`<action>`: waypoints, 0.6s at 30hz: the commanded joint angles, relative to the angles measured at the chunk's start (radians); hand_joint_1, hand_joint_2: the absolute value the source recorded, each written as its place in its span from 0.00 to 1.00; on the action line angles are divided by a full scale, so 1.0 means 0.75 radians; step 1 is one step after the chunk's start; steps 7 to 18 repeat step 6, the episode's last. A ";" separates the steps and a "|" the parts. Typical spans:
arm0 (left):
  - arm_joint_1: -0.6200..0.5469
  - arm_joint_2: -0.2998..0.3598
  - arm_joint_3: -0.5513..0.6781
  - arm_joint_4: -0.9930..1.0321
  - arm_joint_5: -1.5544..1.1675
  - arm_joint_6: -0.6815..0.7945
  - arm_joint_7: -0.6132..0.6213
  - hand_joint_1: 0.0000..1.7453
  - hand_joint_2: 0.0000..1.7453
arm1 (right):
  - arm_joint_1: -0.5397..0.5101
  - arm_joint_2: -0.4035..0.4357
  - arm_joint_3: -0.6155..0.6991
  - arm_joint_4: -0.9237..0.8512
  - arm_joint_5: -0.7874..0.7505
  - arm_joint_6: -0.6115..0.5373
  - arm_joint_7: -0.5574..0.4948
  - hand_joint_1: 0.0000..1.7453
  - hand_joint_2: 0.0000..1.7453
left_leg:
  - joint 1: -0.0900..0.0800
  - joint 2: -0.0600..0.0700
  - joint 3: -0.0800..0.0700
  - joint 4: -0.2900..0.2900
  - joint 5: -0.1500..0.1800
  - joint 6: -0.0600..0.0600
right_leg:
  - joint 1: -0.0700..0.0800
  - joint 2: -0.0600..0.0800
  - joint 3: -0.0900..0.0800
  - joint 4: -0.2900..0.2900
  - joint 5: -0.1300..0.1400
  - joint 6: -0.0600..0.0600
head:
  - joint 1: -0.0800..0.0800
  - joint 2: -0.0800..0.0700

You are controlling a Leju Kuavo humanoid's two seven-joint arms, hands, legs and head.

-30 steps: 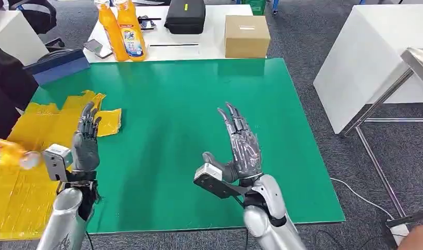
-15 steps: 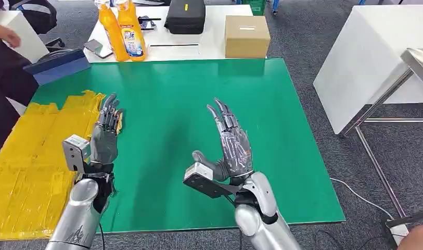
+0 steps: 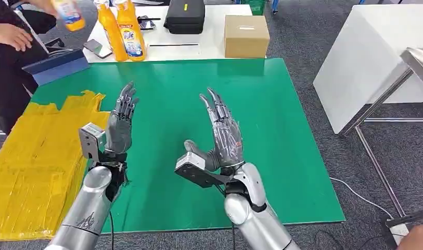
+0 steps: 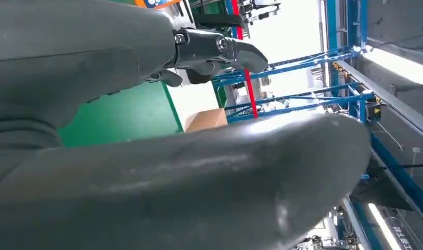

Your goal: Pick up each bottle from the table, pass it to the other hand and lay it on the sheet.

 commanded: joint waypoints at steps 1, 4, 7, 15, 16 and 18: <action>-0.069 0.017 -0.014 0.081 -0.003 0.008 0.005 0.00 0.00 | -0.058 -0.011 -0.012 0.103 -0.009 -0.015 -0.011 0.00 0.00 | 0.000 0.000 0.002 0.000 0.000 -0.001 | 0.000 -0.002 0.002 0.000 -0.001 -0.001 | 0.000 0.000; -0.060 0.023 -0.004 0.072 -0.003 0.009 0.004 0.00 0.00 | -0.054 -0.015 -0.013 0.099 -0.010 -0.019 -0.014 0.00 0.00 | 0.000 0.000 0.002 0.000 0.000 -0.001 | 0.000 -0.001 0.002 0.000 0.000 -0.001 | 0.000 0.000; -0.043 0.031 0.001 0.068 -0.002 0.010 0.002 0.00 0.00 | -0.033 -0.023 -0.016 0.093 -0.011 -0.023 -0.016 0.00 0.00 | -0.001 0.001 0.002 0.000 0.000 -0.001 | 0.000 0.000 0.002 0.000 0.000 -0.001 | 0.000 0.000; -0.043 0.031 0.001 0.068 -0.002 0.010 0.002 0.00 0.00 | -0.033 -0.023 -0.016 0.093 -0.011 -0.023 -0.016 0.00 0.00 | -0.001 0.001 0.002 0.000 0.000 -0.001 | 0.000 0.000 0.002 0.000 0.000 -0.001 | 0.000 0.000; -0.043 0.031 0.001 0.068 -0.002 0.010 0.002 0.00 0.00 | -0.033 -0.023 -0.016 0.093 -0.011 -0.023 -0.016 0.00 0.00 | -0.001 0.001 0.002 0.000 0.000 -0.001 | 0.000 0.000 0.002 0.000 0.000 -0.001 | 0.000 0.000; -0.043 0.031 0.001 0.068 -0.002 0.010 0.002 0.00 0.00 | -0.033 -0.023 -0.016 0.093 -0.011 -0.023 -0.016 0.00 0.00 | -0.001 0.001 0.002 0.000 0.000 -0.001 | 0.000 0.000 0.002 0.000 0.000 -0.001 | 0.000 0.000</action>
